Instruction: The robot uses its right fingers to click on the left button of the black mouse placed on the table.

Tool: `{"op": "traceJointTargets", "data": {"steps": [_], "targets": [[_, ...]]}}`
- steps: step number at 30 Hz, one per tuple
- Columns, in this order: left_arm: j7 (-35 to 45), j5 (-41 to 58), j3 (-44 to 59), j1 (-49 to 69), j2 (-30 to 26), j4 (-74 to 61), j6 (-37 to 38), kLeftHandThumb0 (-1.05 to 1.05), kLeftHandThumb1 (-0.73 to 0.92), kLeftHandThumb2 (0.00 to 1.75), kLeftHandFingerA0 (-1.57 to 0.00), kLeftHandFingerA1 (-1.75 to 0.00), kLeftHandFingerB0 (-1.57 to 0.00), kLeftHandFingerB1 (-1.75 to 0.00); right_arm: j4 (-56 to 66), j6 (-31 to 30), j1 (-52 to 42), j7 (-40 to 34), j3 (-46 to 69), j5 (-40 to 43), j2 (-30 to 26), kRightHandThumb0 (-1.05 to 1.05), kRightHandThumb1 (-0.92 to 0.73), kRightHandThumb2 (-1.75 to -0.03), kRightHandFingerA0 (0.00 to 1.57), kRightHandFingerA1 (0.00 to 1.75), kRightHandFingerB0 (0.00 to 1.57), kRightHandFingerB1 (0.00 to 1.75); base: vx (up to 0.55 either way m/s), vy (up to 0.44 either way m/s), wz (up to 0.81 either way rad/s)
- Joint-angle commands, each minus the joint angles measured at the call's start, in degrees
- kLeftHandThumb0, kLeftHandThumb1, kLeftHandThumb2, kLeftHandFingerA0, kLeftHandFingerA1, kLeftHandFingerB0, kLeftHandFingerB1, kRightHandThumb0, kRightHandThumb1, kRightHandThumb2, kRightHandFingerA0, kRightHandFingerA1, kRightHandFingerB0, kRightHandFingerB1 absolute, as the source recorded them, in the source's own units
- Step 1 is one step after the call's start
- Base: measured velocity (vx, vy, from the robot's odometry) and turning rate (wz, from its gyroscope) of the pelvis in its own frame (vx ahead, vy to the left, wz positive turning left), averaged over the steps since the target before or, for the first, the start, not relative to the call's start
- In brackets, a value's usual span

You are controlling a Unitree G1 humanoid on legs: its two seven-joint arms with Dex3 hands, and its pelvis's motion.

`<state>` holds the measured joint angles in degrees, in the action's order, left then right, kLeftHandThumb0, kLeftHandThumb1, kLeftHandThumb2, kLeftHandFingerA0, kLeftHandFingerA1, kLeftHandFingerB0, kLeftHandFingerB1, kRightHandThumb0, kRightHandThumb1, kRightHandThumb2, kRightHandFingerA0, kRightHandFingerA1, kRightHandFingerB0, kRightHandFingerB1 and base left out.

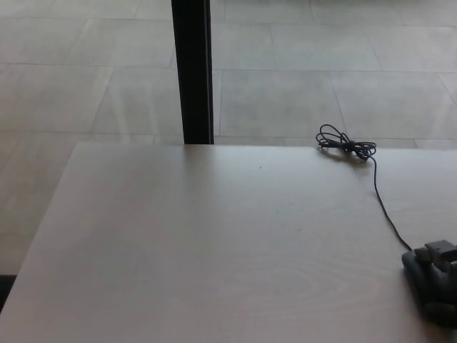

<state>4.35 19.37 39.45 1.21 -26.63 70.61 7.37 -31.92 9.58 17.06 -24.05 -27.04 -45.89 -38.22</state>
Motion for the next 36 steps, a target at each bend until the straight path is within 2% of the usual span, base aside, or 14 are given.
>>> {"op": "traceJointTargets", "data": {"steps": [1, 10, 11, 15, 16, 17, 19, 20, 21, 26, 28, 30, 31, 36], "targets": [[-0.9, -0.3, -1.1, 0.3, -1.1, -0.3, 2.0, -0.9, 0.92, 0.84, -0.82, -0.6, -0.6, -0.49, -1.2, 0.8, 0.4, -0.6, 0.6, -1.2, 0.1, -0.76, -0.74, -1.11, 0.31, 0.57, 0.33, 0.49, 0.0, 0.0, 0.0], [-0.8, 0.7, -0.6, -1.1, -2.1, -0.1, 0.9, -0.9, 0.92, 0.81, -0.85, -0.59, -0.62, -0.48, -1.4, 0.7, -0.4, 0.1, -1.3, -3.7, 1.0, -0.74, -0.74, -1.11, 0.26, 0.57, 0.33, 0.5, 0.0, 0.0, 0.0], [-0.4, 0.7, -0.7, -1.0, -2.1, 0.0, 0.9, -0.9, 0.92, 0.81, -0.81, -0.57, -0.61, -0.47, -1.1, 0.8, -0.5, 1.8, -1.7, -3.6, 1.0, -0.72, -0.89, -0.67, 0.28, 0.5, 0.37, 0.32, 0.0, 0.0, 0.0], [-0.4, 0.3, -0.9, -1.2, -2.7, 0.3, 1.2, -0.9, 0.92, 0.81, -0.78, -0.55, -0.62, -0.47, 0.3, 0.4, -0.4, 3.4, -4.8, -6.9, 0.5, -0.73, -0.91, -0.68, 0.28, 0.51, 0.37, 0.32, 0.0, 0.0, 0.0], [-0.1, 0.3, -1.1, -1.1, -2.6, 0.2, 1.6, -0.91, 0.92, 0.83, -0.77, -0.59, -0.58, -0.48, 0.3, 1.4, -0.3, 3.6, -6.1, -7.8, 0.5, -0.75, -0.73, -1.11, 0.22, 0.56, 0.32, 0.5, 0.0, 0.0, 0.0], [-0.4, 0.3, -1.1, -1.2, -2.6, 0.3, 1.5, -0.91, 0.92, 0.82, -0.79, -0.58, -0.59, -0.48, 0.1, 1.7, -0.1, 3.2, -6.7, -8.1, 0.5, -0.75, -0.9, -0.67, 0.31, 0.52, 0.38, 0.32, 0.0, 0.0, 0.0], [-0.9, 0.1, -1.3, -1.5, -2.7, 0.2, 1.3, -0.93, 0.92, 0.83, -0.78, -0.57, -0.58, -0.48, -0.5, 2.0, 0.2, 1.8, -8.0, -8.9, 0.8, -0.75, -0.89, -0.67, 0.31, 0.52, 0.39, 0.32, 0.0, 0.0, 0.0], [-0.8, -0.1, -1.6, -1.5, -2.7, 0.2, 1.3, -0.97, 0.83, 0.94, -0.77, -0.6, -0.58, -0.51, -0.2, 2.0, 0.2, 2.2, -8.3, -9.1, 0.7, -0.76, -0.9, -0.67, 0.29, 0.52, 0.37, 0.34, 0.0, 0.0, 0.0], [-0.5, 0.1, -1.5, -1.6, -2.7, 0.3, 1.2, -0.9, 0.92, 0.82, -0.78, -0.56, -0.61, -0.46, 0.3, 1.9, 0.1, 2.6, -8.6, -9.0, 0.7, -0.74, -0.89, -0.67, 0.28, 0.52, 0.38, 0.33, 0.0, 0.0, 0.0], [-0.8, 0.3, -1.8, -1.8, -2.8, 0.0, 1.1, -0.89, 0.92, 0.83, -0.77, -0.53, -0.59, -0.45, -0.8, 0.5, 0.0, 3.0, -9.1, -9.6, 0.6, -0.76, -0.91, -0.68, 0.25, 0.56, 0.36, 0.34, 0.0, 0.0, 0.0], [-0.7, 0.7, -1.5, -2.2, -3.1, 0.2, 0.6, -0.91, 0.92, 0.82, -0.77, -0.55, -0.57, -0.46, -2.7, 1.0, 0.2, 1.9, -9.2, -9.5, 0.3, -0.77, -0.82, -0.71, 0.24, 0.6, 0.36, 0.38, 0.0, 0.0, 0.0], [-0.4, 0.6, -1.6, -2.3, -3.1, 0.5, 1.5, -0.99, 0.83, 0.94, -0.79, -0.59, -0.61, -0.51, -4.9, -0.2, 0.0, 0.8, -9.4, -10.4, 0.1, -0.78, -0.91, -0.68, 0.24, 0.61, 0.38, 0.36, 0.0, 0.0, 0.0], [-0.5, 0.6, -1.6, -2.4, -3.0, 0.3, 1.4, -0.93, 0.92, 0.84, -0.83, -0.59, -0.62, -0.49, -5.5, -0.4, -0.1, 1.6, -9.4, -10.1, 0.0, -0.78, -0.92, -0.69, 0.2, 0.59, 0.35, 0.36, 0.0, 0.0, 0.0], [-0.9, 0.0, -2.3, -2.2, -3.0, 0.0, 1.6, -0.93, 0.91, 0.88, -0.76, -0.58, -0.57, -0.47, -6.0, 0.0, -1.0, -0.8, -9.4, -10.2, -0.5, -0.79, -0.92, -0.68, 0.22, 0.61, 0.38, 0.36, 0.0, 0.0, 0.0]]}}
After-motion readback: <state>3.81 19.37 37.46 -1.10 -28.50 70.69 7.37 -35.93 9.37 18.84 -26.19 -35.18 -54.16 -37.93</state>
